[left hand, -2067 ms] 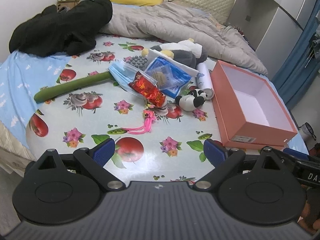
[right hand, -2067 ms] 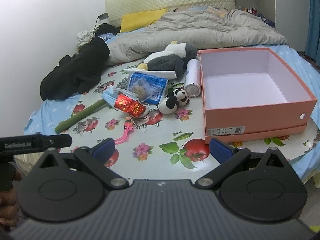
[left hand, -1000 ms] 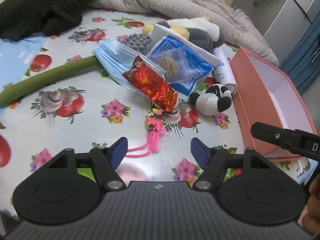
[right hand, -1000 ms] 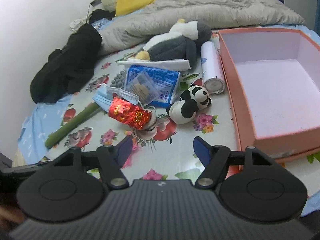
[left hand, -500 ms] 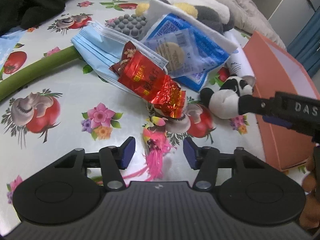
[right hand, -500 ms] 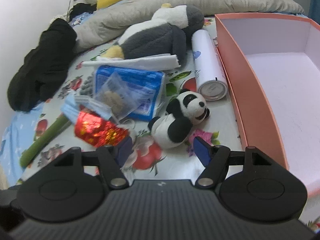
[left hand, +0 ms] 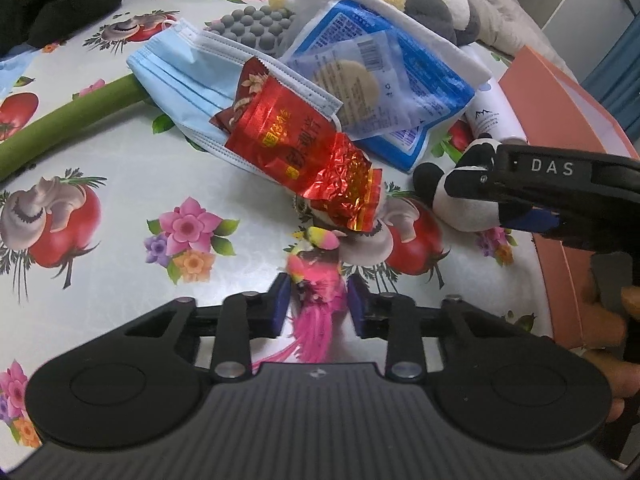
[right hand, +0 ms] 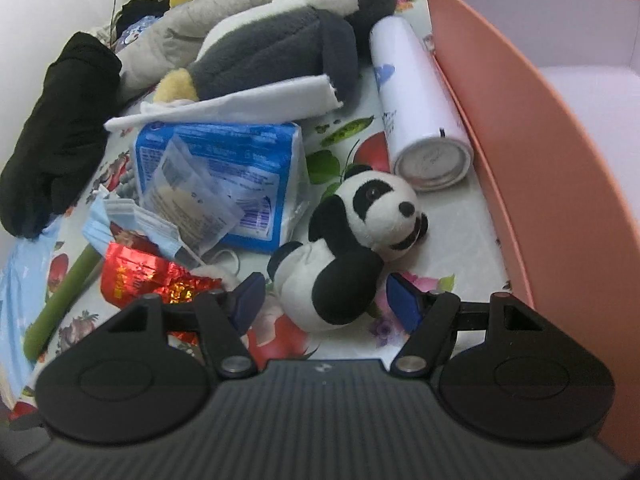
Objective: Organize soft objects
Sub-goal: 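Reach the right gripper to the small panda plush and close on it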
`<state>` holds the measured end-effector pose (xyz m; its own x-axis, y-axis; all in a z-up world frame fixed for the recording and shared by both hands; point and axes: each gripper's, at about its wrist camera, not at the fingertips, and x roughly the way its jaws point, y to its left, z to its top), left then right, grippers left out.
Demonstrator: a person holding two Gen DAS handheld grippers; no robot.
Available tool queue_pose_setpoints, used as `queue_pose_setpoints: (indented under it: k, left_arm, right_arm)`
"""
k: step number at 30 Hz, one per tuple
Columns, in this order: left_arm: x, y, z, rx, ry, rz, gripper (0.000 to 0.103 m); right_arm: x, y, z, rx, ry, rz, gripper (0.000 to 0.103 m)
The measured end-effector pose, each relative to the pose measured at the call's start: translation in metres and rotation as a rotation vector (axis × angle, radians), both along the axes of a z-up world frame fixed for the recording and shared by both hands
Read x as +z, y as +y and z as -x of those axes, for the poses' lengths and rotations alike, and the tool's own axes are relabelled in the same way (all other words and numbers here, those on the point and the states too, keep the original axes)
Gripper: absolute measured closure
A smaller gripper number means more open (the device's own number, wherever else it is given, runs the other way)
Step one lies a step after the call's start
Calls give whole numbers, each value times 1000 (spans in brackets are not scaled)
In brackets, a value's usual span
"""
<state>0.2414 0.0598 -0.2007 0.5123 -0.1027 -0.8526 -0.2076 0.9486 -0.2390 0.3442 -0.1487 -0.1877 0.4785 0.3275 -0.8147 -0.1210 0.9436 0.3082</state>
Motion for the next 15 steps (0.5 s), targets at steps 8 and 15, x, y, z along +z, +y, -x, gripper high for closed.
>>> queue_pose_setpoints:
  k: [8, 15]
  left_arm:
    - [7, 1, 2, 4, -18, 16, 73]
    - [25, -3, 15, 19, -46, 11, 73]
  right_arm:
    - [4, 1, 6, 27, -4, 16, 53]
    - [14, -4, 26, 58, -6, 28, 56]
